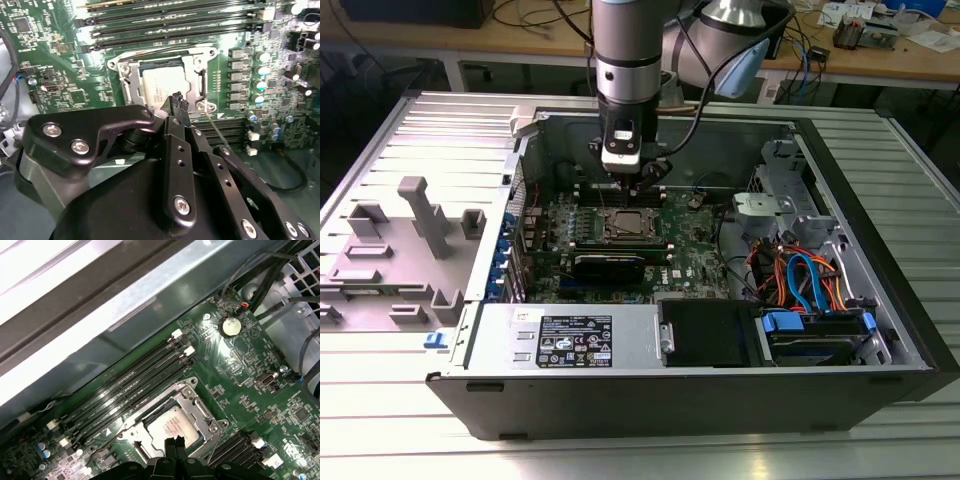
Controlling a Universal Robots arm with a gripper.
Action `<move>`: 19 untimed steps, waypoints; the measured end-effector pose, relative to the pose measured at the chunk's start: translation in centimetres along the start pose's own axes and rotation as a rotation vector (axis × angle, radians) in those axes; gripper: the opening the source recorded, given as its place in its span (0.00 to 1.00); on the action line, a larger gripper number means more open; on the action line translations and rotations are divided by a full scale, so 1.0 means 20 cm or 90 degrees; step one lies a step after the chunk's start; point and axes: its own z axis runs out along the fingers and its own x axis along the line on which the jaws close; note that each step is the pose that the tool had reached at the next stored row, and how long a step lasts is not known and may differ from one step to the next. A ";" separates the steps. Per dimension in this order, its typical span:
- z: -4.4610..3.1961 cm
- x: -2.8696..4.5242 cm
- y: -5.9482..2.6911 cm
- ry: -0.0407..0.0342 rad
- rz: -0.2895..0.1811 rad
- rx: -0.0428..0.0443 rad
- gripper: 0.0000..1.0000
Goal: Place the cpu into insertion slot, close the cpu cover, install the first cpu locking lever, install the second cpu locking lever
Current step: 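Install the first cpu locking lever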
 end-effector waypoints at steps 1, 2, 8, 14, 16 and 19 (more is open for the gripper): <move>-0.001 0.011 -0.007 0.0002 -0.009 -0.0008 0.11; -0.001 0.011 -0.008 0.0001 -0.026 -0.0018 0.11; -0.003 0.012 -0.009 0.0007 -0.076 -0.0059 0.11; -0.004 0.012 -0.009 0.0278 -0.097 -0.0304 0.11; -0.004 0.012 -0.008 0.0338 -0.106 -0.0305 0.11; -0.004 0.012 -0.009 0.0348 -0.151 -0.0318 0.11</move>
